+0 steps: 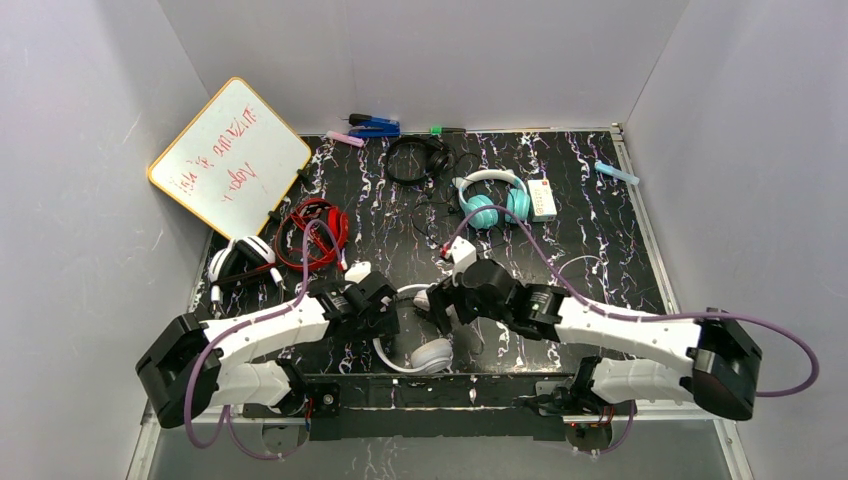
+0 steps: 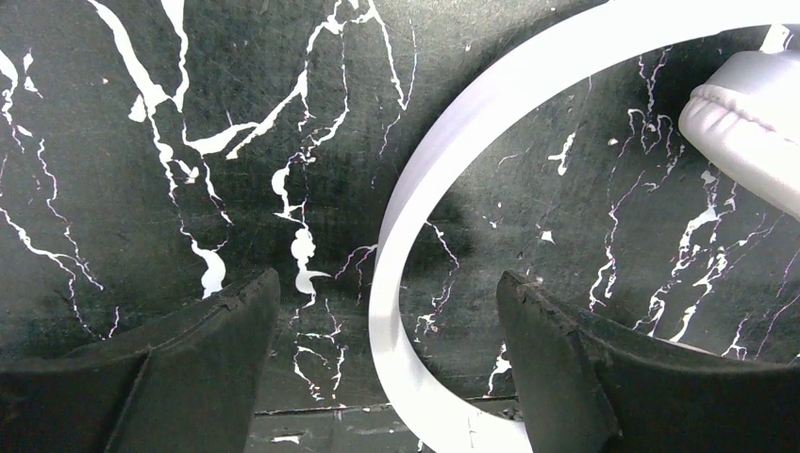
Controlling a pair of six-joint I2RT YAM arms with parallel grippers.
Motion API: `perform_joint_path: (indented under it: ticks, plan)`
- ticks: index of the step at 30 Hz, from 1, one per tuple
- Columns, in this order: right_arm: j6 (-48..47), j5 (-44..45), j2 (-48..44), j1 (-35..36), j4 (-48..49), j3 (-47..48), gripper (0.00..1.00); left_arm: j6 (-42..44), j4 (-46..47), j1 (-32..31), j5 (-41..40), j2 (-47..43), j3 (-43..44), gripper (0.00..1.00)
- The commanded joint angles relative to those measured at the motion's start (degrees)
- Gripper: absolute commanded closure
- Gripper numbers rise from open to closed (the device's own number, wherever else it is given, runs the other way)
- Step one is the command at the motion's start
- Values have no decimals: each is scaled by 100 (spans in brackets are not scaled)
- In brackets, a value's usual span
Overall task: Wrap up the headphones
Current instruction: Pick up the headphones from the center of the board.
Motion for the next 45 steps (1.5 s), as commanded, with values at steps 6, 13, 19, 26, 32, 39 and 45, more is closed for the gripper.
perform_joint_path:
  ticks: [6,13,19,26,32,39,45]
  plan:
    - [571,727,1079,-263,79,709,7,-124,-108,13,-281,-135,4,20]
    - [824,354,831,-581,351,136,20,-207,-163,13,-351,-434,-128,20]
    - [1014,-242,457,-838,708,-556,34,-110,-166,12,-361,-340,-76,27]
    - [1046,-350,166,-915,912,-775,34,49,-164,13,-342,-121,74,38]
    - [979,-385,225,-930,854,-693,34,120,-171,12,-313,56,167,59]
    - [953,-467,198,-938,906,-690,33,207,-195,13,-305,391,207,58]
    - [1034,-354,336,-992,625,-600,49,250,-230,13,-340,378,304,51]
